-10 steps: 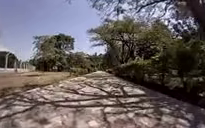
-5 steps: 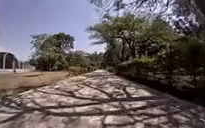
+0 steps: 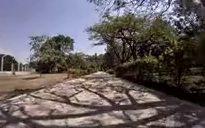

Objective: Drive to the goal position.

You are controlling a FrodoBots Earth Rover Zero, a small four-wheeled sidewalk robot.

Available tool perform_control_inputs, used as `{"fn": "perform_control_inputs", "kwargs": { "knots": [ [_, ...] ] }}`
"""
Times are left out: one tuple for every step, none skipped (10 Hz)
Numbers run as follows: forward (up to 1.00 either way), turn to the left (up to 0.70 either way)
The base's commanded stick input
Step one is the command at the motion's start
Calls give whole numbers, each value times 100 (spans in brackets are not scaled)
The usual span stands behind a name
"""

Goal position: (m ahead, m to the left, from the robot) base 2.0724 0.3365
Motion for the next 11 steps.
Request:
{"fn": "perform_control_inputs", "kwargs": {
  "knots": [
    [70,-35],
    [70,-35],
    [70,-29],
    [70,-11],
    [70,0],
    [70,0],
    [70,0],
    [70,0],
    [70,0],
    [70,0],
    [70,-9]
  ]
}}
